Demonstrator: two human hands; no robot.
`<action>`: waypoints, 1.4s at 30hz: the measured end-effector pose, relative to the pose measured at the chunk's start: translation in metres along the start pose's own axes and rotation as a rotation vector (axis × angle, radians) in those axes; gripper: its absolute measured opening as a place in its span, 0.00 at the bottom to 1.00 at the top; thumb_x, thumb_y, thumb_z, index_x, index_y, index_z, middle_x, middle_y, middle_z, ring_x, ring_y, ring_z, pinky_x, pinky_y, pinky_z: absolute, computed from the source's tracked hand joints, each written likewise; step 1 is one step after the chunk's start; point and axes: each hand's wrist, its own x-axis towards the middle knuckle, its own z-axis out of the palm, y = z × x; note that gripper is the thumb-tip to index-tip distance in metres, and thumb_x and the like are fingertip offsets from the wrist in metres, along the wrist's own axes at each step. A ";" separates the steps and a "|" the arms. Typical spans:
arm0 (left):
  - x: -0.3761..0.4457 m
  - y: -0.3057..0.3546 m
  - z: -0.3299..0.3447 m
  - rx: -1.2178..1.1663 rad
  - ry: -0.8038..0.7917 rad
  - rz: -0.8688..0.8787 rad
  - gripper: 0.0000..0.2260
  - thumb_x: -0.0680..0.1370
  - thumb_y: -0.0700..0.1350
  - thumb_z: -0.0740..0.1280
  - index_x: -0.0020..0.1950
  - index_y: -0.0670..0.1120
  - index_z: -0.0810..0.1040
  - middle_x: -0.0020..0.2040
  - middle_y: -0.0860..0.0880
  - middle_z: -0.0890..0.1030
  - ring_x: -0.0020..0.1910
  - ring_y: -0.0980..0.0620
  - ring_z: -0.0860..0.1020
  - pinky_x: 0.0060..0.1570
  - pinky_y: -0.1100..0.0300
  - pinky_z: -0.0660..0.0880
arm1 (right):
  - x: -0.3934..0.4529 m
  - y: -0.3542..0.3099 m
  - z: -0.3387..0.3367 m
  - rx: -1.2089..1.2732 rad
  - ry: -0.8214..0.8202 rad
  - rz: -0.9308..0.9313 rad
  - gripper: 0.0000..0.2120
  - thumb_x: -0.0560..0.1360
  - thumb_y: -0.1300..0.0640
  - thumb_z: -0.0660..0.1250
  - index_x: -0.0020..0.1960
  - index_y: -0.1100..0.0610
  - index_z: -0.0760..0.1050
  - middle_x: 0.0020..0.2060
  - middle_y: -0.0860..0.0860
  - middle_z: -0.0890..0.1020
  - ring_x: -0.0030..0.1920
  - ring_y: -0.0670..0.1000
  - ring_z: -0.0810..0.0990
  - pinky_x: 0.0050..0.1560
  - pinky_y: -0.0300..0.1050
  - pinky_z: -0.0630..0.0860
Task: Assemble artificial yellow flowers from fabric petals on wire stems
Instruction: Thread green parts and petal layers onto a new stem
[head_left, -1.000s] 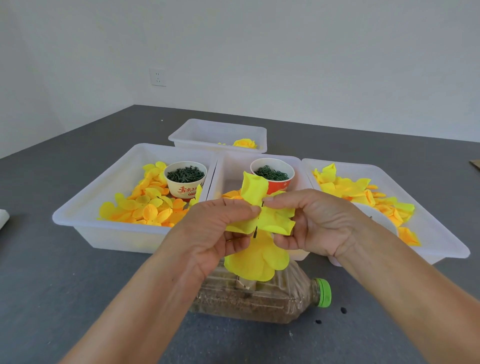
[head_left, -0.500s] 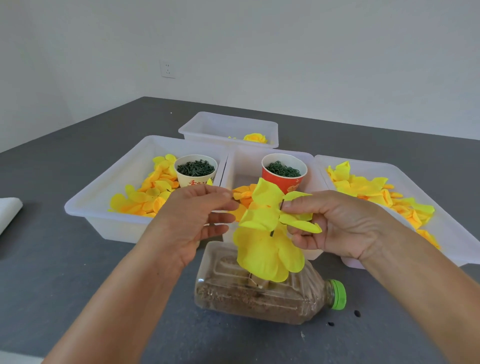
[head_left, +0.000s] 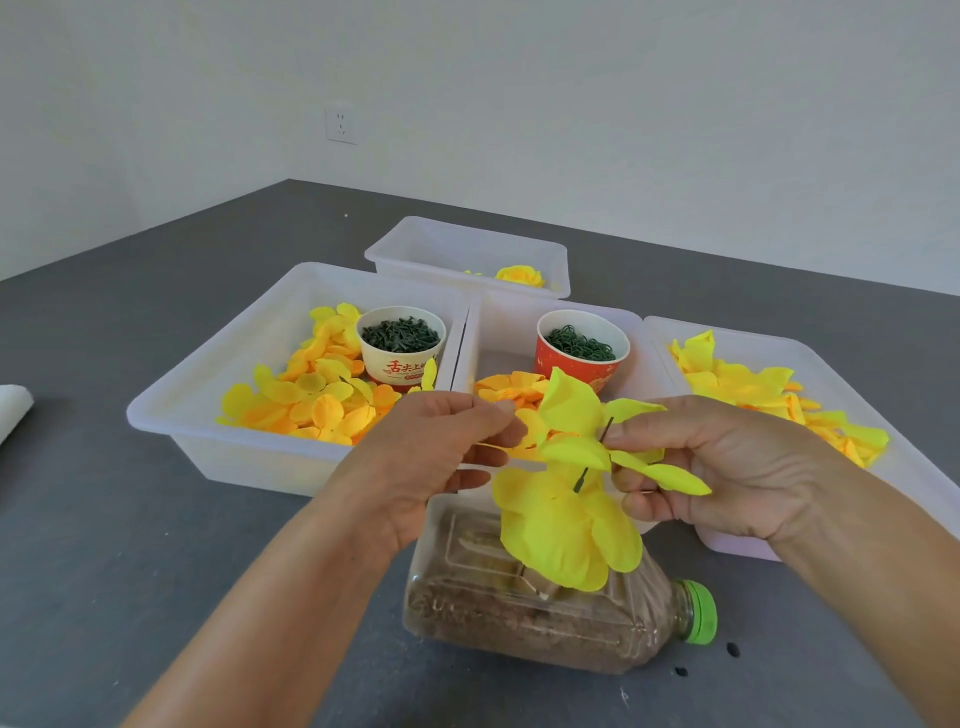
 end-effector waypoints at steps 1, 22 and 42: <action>0.000 0.002 0.000 0.007 -0.005 0.009 0.11 0.74 0.51 0.68 0.40 0.45 0.84 0.43 0.48 0.85 0.45 0.49 0.81 0.51 0.51 0.76 | 0.000 0.000 0.000 -0.006 0.000 -0.002 0.04 0.54 0.63 0.70 0.30 0.57 0.81 0.26 0.53 0.79 0.23 0.47 0.76 0.23 0.39 0.74; -0.022 0.023 0.020 0.102 -0.144 0.045 0.12 0.66 0.47 0.76 0.42 0.40 0.80 0.40 0.40 0.80 0.35 0.50 0.75 0.39 0.56 0.72 | -0.008 -0.004 0.004 -0.055 -0.057 -0.034 0.10 0.58 0.65 0.69 0.40 0.58 0.78 0.30 0.51 0.82 0.28 0.47 0.80 0.28 0.39 0.77; -0.028 0.019 0.020 0.087 -0.158 -0.013 0.22 0.55 0.49 0.75 0.45 0.40 0.82 0.40 0.44 0.84 0.36 0.50 0.80 0.35 0.56 0.77 | 0.000 0.009 -0.004 -0.110 -0.063 -0.014 0.21 0.57 0.64 0.72 0.50 0.60 0.80 0.42 0.55 0.84 0.39 0.53 0.82 0.37 0.46 0.80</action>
